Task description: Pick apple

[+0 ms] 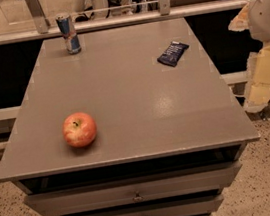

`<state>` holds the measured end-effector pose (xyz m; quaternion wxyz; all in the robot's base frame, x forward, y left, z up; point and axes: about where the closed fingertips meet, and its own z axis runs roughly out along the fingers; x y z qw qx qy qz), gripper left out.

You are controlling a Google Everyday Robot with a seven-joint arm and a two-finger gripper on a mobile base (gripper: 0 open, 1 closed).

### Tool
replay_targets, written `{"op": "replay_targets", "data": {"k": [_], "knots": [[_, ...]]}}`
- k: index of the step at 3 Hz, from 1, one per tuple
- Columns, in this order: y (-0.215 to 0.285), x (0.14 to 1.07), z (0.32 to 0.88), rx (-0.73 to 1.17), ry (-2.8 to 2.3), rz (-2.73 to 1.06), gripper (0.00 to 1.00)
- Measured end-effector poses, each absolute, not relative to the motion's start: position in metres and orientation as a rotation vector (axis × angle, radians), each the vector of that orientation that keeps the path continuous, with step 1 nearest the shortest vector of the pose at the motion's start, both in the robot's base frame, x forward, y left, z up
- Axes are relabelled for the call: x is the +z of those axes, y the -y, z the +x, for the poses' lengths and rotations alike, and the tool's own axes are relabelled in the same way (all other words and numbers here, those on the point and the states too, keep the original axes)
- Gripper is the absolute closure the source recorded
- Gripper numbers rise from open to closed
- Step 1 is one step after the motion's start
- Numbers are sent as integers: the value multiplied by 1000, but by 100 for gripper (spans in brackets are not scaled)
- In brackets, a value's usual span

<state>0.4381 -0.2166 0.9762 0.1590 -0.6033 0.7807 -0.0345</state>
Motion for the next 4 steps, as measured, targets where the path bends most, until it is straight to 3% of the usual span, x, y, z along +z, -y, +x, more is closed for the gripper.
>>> {"op": "replay_targets", "data": {"k": [2, 4], "knots": [[187, 960, 441, 10, -2157, -1757, 0], [38, 891, 454, 512, -1850, -1787, 0]]}}
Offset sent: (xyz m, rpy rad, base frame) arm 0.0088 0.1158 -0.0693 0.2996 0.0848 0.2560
